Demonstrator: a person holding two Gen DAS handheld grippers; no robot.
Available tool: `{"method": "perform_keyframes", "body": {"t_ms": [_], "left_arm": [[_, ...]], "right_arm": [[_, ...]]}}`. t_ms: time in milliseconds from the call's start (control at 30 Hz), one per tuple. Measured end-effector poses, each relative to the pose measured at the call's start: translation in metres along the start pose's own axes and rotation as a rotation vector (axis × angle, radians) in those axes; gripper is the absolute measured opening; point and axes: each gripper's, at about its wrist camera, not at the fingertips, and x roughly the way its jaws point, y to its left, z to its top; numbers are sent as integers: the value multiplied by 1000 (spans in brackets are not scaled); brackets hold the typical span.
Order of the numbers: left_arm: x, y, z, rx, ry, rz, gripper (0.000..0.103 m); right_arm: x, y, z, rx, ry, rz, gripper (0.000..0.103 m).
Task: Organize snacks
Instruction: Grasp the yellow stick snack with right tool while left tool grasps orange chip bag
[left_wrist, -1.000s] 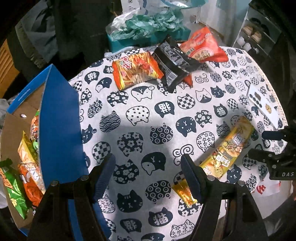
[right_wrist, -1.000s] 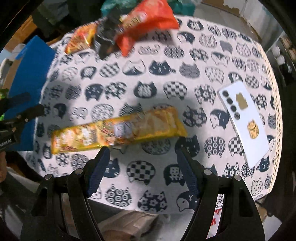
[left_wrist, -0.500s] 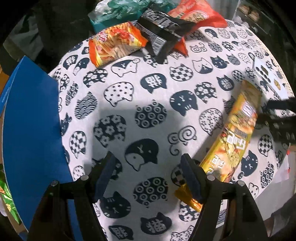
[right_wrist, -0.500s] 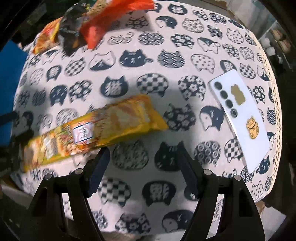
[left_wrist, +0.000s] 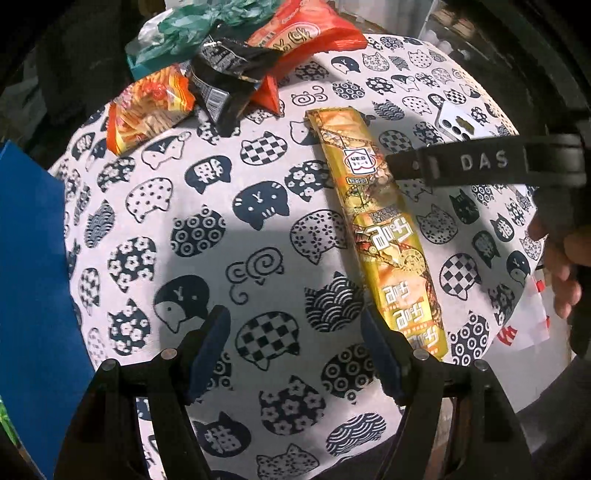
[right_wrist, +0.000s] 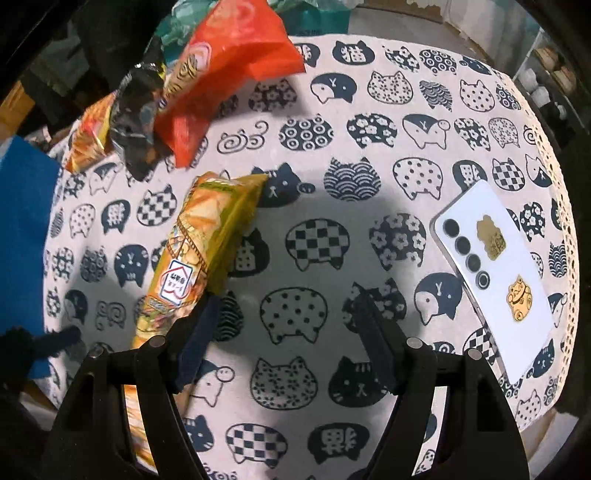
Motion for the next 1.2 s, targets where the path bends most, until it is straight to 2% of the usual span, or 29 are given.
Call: {"method": "perform_keyframes", "body": {"t_ms": [67,167,300,433,633,667,733,767,800,900,967,1200], "left_arm": [[-6,4,-2,-27,-2,-1,74],[-17,41,1,-129,-1,-21,74],[-28,73,0,-231,-23,1,74],[-36,100,3,-306,-48,10,77],[-40,124,17,-417,-77,-12,80],[-39,124,21,-426,-80,-17,81],[-39,126,27,-432,-81,-17,81],[-40,126,30,-428,-83,-19,81],[-40,126,35,-419,-85,-19,82],[-41,125,49,-389,-97,-7,83],[-38,127,58,-383,-104,1,87],[-20,142,90,-434,-96,-2,88]], "right_arm": [[-12,5,1,25,-10,1,75],[-25,11,0,58,-18,70,75],[-17,32,-2,47,21,111,75],[-5,57,-20,26,47,93,75],[14,83,-19,0,65,44,75],[17,89,-20,1,66,39,73],[21,92,-22,0,71,44,61],[21,93,-21,-8,64,37,54],[20,94,-20,-16,58,44,42],[15,85,-16,-25,39,37,33],[9,73,-11,-13,15,16,29],[4,30,13,50,-53,-25,29]]}}
